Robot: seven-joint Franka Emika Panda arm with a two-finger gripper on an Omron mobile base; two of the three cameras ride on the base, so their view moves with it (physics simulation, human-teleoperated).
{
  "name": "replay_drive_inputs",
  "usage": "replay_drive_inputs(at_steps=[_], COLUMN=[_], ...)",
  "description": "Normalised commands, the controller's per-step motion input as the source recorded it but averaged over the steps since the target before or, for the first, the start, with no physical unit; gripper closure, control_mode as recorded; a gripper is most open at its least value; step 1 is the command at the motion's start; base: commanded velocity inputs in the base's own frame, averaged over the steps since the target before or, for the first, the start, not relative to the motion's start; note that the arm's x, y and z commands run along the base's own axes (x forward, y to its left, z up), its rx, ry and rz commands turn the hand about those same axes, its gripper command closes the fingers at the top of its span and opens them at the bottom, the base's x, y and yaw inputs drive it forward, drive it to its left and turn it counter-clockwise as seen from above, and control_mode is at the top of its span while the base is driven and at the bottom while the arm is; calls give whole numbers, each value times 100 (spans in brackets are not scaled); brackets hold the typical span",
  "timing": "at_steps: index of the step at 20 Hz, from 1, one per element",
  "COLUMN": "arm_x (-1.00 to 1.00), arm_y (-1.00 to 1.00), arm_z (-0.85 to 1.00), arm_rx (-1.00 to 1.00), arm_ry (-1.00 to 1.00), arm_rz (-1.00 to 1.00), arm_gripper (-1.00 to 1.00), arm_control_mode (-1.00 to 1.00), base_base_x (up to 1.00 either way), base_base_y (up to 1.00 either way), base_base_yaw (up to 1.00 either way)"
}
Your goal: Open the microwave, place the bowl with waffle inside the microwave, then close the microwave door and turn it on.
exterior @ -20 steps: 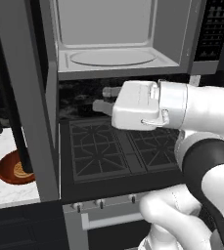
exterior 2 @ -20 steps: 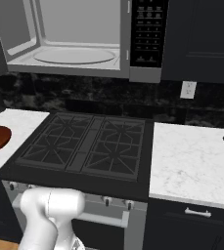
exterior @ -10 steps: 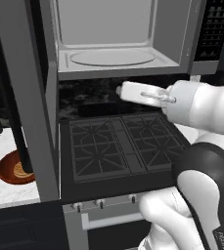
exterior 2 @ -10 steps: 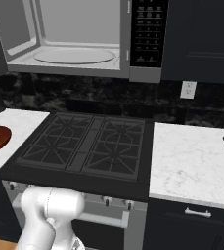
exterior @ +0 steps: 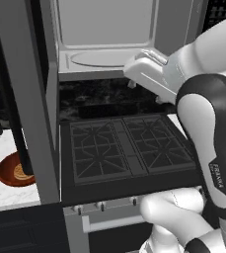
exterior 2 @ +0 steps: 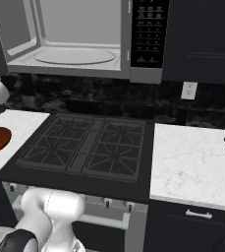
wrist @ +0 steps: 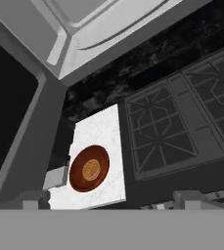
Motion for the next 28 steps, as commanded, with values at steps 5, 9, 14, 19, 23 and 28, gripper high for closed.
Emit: replay_drive_inputs(at_steps=[5,9,14,19,23,28], arm_x=[44,36,90,98,66,60], arm_y=[-14,-11,15,17,32,30], arm_z=[-97,-100,-87,-56,-38,-15], arm_rx=[1,1,2,16,19,6], arm_ry=[20,19,9,8,11,15], arm_rz=[-3,-4,-2,8,19,23], arm_gripper=[-100,-100,-100,-100,-100,-100], arm_control_mode=[-100,-100,-100,-100,-100,-100], base_base_x=[0,0,0,0,0,0], base_base_y=[0,0,0,0,0,0], base_base_yaw=[0,0,0,0,0,0])
